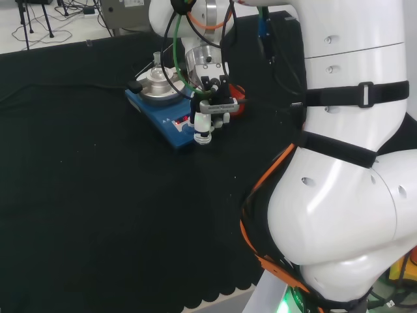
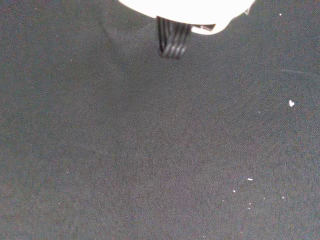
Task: Turn on the heater.
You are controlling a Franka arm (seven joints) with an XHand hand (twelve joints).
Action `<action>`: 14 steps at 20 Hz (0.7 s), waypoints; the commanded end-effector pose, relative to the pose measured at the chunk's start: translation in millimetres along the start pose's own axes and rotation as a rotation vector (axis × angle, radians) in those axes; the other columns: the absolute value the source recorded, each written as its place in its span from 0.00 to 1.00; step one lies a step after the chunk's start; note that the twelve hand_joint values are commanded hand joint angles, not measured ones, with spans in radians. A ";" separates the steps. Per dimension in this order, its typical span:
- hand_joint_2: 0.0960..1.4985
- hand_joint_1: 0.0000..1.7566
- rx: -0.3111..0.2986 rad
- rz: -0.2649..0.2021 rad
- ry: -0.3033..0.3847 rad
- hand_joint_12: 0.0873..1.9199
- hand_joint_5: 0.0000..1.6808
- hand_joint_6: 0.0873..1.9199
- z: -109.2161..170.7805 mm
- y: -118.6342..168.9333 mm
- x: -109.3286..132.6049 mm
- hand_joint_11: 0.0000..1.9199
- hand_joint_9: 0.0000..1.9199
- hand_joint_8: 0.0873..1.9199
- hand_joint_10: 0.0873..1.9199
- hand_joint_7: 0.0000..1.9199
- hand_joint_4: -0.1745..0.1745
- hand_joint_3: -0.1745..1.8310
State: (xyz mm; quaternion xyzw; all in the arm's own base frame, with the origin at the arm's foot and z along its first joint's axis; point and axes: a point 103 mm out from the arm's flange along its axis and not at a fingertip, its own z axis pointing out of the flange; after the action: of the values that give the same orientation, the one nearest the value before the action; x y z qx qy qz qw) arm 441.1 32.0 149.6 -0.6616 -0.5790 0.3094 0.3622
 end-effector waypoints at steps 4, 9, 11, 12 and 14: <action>0.38 0.80 -0.015 -0.014 0.008 0.81 0.10 0.00 -3.5 -6.9 1.3 1.00 0.91 0.76 0.69 0.80 0.49 0.61; 0.38 0.80 -0.046 -0.022 0.014 0.81 0.10 0.00 -19.8 -25.1 1.4 1.00 0.91 0.76 0.69 0.80 0.49 0.61; 0.38 0.80 -0.055 -0.024 0.016 0.81 0.10 0.00 -23.8 -29.9 0.7 1.00 0.91 0.76 0.68 0.80 0.49 0.61; 0.38 0.80 -0.058 -0.025 0.018 0.81 0.10 0.00 -25.1 -31.4 0.2 1.00 0.91 0.76 0.68 0.80 0.49 0.61; 0.38 0.80 -0.061 -0.024 0.019 0.81 0.10 0.00 -26.5 -32.7 -0.9 1.00 0.91 0.76 0.68 0.80 0.48 0.61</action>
State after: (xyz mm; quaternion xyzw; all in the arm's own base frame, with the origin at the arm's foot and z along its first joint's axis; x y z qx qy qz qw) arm 445.9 32.3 182.7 -0.6673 -0.5916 0.2855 0.3510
